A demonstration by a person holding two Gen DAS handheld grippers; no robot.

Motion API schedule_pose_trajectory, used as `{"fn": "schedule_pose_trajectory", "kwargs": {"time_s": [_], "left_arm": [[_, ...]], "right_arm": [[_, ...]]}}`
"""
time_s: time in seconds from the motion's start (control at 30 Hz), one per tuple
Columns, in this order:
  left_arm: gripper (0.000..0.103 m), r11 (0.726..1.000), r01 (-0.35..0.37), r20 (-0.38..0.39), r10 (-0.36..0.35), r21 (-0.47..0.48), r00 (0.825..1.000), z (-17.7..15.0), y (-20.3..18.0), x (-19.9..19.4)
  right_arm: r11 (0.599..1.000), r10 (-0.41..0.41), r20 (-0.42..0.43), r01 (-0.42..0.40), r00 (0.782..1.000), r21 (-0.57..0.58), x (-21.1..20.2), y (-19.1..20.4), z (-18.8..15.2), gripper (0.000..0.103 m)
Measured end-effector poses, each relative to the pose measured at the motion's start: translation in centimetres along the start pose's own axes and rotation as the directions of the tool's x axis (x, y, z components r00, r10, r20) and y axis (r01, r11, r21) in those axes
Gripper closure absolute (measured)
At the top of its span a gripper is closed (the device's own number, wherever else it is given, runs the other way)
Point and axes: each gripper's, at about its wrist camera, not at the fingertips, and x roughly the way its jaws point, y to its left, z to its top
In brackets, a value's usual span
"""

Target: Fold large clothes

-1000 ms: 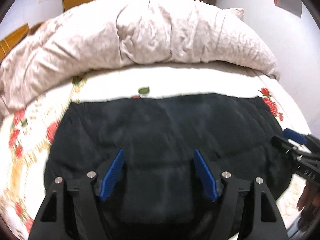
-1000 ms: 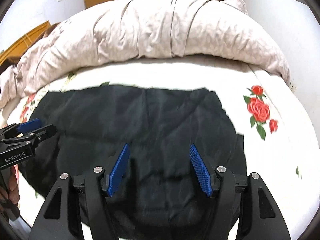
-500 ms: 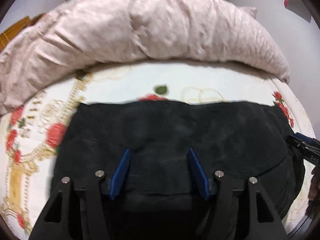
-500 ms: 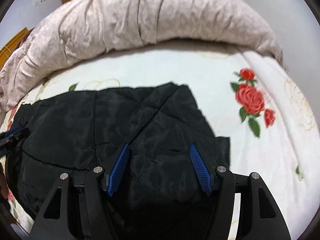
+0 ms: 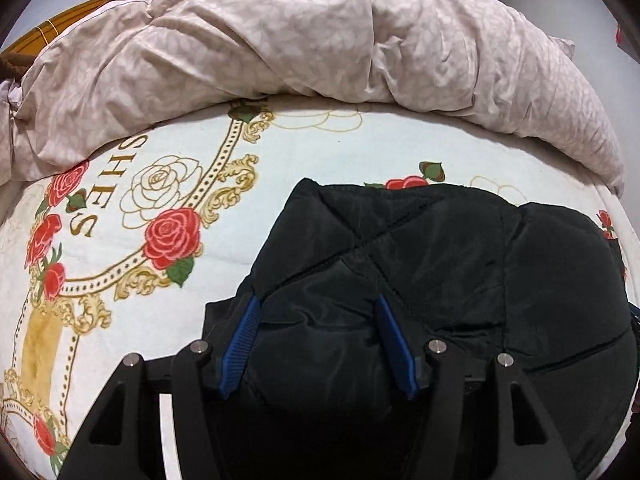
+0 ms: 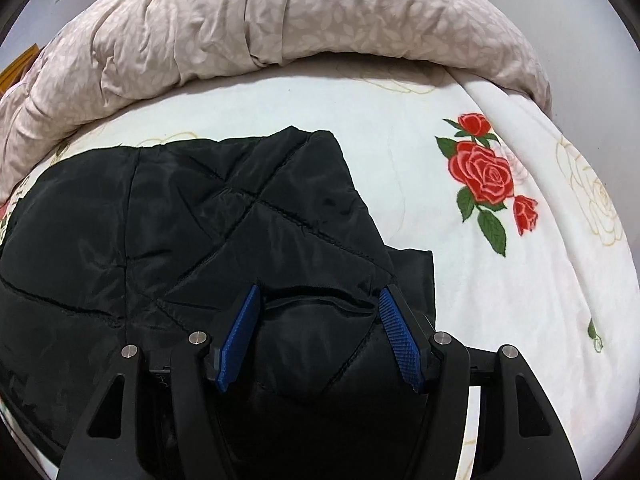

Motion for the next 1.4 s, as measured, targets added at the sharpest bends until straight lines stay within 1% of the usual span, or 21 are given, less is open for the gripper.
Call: {"fn": "schedule_pose_trajectory", "kwargs": {"time_s": [0.3,0.6,0.7,0.77,0.8,0.87,0.93,1.0,1.07,1.1,1.13,1.27,1.33,1.4], "left_arm": [[0.04,1.0,0.011,0.014,-0.011,0.005,1.0,0.0,-0.3,0.8],[0.04,1.0,0.013,0.04,-0.012,-0.002,0.999,0.0,-0.2,0.5],[0.04,0.999,0.025,0.05,-0.023,-0.025,0.998,0.5,0.3,-1.0],[0.041,0.997,0.06,0.084,-0.057,-0.043,0.995,0.5,1.1,-3.0],[0.041,0.996,0.074,0.104,-0.069,-0.042,0.992,0.4,1.5,-3.9],[0.041,0.997,0.074,0.138,-0.069,-0.029,0.988,-0.3,2.2,-5.9],[0.042,0.996,0.088,0.151,-0.082,-0.034,0.985,-1.2,3.0,-7.1],[0.048,0.996,0.086,0.134,-0.08,-0.035,0.988,-2.4,3.6,-7.0],[0.057,0.996,0.077,0.083,-0.074,-0.043,0.994,-3.4,4.1,-5.5],[0.057,0.994,0.086,0.055,-0.082,-0.062,0.995,-3.9,4.4,-4.6],[0.057,0.992,0.1,0.049,-0.097,-0.079,0.994,-4.3,4.6,-4.0],[0.057,0.991,0.097,0.055,-0.093,-0.088,0.994,-4.7,4.0,-3.1],[0.057,0.993,0.088,0.056,-0.084,-0.074,0.995,-4.8,3.6,-3.3],[0.057,0.992,0.096,0.051,-0.092,-0.081,0.994,-4.7,3.8,-3.5]], "right_arm": [[1.0,-0.009,0.014,0.009,1.0,-0.008,0.4,0.3,-0.4,0.041],[1.0,-0.008,0.014,0.008,1.0,-0.006,0.4,0.2,-0.3,0.041],[1.0,0.004,0.024,-0.004,1.0,0.01,-0.5,-0.3,0.2,0.041],[1.0,0.01,0.048,-0.012,0.999,0.025,-2.1,-0.6,0.4,0.041],[0.999,0.016,0.06,-0.018,0.998,0.03,-2.9,-0.7,0.4,0.041],[0.999,0.032,0.098,-0.035,0.995,0.028,-4.9,-0.9,0.0,0.041],[0.999,0.043,0.114,-0.046,0.993,0.022,-5.9,-0.9,-0.6,0.041],[0.998,0.052,0.091,-0.054,0.994,0.022,-5.7,-0.8,-1.6,0.041],[0.999,0.045,0.052,-0.047,0.998,0.022,-4.5,-0.7,-2.5,0.041],[0.999,0.036,0.043,-0.037,0.998,0.023,-3.9,-0.7,-2.9,0.041],[0.999,0.035,0.042,-0.036,0.998,0.026,-3.6,-0.8,-3.0,0.041],[1.0,0.011,0.037,-0.011,0.999,0.016,-3.2,-0.5,-3.1,0.041],[1.0,0.01,0.036,-0.011,0.999,0.018,-3.1,-0.6,-3.1,0.041],[1.0,0.009,0.035,-0.009,0.999,0.021,-3.4,-0.5,-3.3,0.041]]}}
